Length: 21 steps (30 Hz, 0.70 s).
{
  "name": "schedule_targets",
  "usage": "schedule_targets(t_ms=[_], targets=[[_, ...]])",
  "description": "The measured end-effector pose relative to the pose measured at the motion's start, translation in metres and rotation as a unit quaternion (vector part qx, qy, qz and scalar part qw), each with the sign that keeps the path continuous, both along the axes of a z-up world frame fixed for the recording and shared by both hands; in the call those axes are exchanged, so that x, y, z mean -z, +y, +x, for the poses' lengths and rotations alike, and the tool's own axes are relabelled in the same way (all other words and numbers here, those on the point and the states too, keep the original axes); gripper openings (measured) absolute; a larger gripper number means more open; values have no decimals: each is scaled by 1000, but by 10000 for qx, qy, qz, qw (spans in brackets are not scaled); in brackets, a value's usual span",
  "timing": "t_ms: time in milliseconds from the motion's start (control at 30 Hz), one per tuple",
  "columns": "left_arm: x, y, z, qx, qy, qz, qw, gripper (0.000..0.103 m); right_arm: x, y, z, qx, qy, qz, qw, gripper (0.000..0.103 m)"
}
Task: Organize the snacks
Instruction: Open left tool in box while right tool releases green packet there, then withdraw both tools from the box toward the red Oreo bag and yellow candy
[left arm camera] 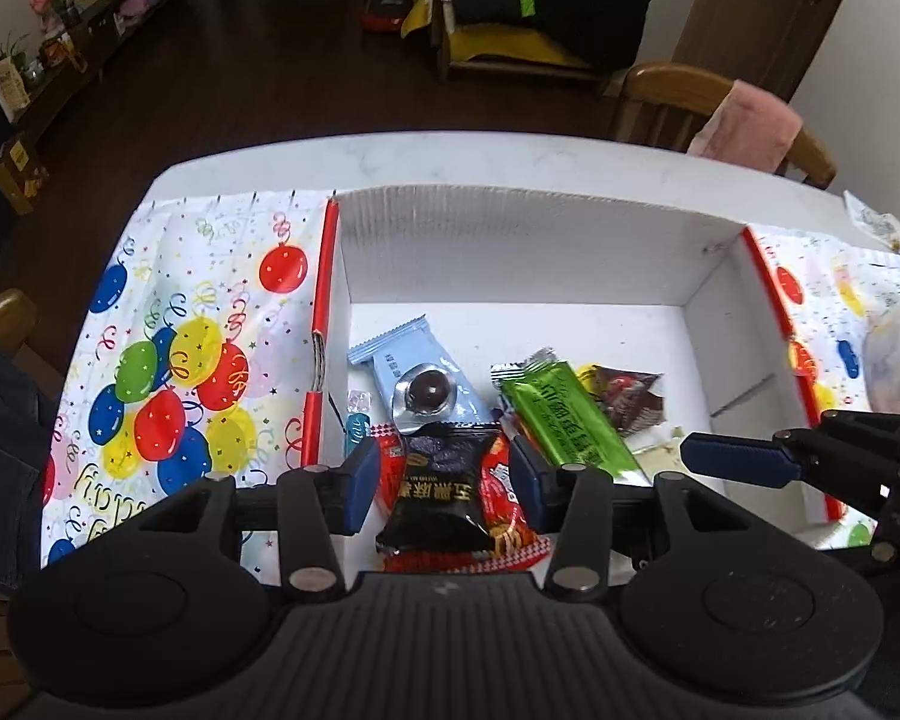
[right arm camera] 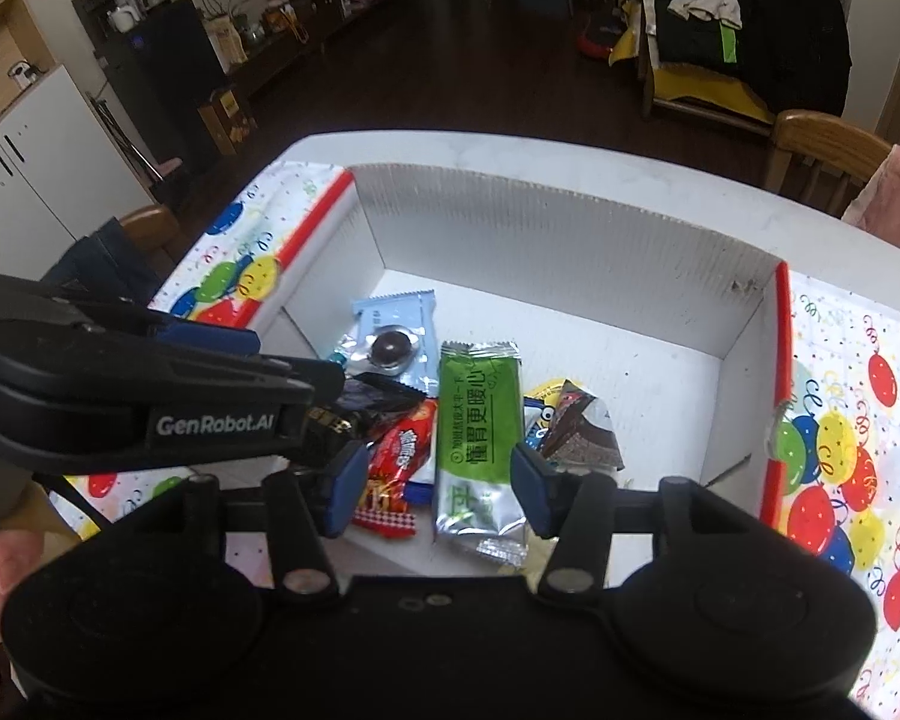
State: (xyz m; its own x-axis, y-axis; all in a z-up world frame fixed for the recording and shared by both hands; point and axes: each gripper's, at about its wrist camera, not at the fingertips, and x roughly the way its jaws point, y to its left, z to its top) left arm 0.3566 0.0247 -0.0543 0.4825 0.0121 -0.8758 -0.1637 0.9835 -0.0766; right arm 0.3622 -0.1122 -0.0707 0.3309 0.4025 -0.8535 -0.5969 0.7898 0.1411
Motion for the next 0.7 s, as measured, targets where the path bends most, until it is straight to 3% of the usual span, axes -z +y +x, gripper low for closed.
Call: schedule_targets(t_ms=[133,200,500,700], targets=[[-16,-3,-18,34,-279,-34,9996,48,-12,-9,-10,66,-71,207,9997,52],[-23,-5,-27,43,-437,-9,9990,54,-19,-12,-16,59,-129,292,9995,53],[-45,-13,-64,118,-907,295,9954,55,-35,-30,-48,26,-484,435,9979,63],[-51,-15,-90,139,-1066,281,9938,59,-40,-44,-67,124,-553,621,9965,69]])
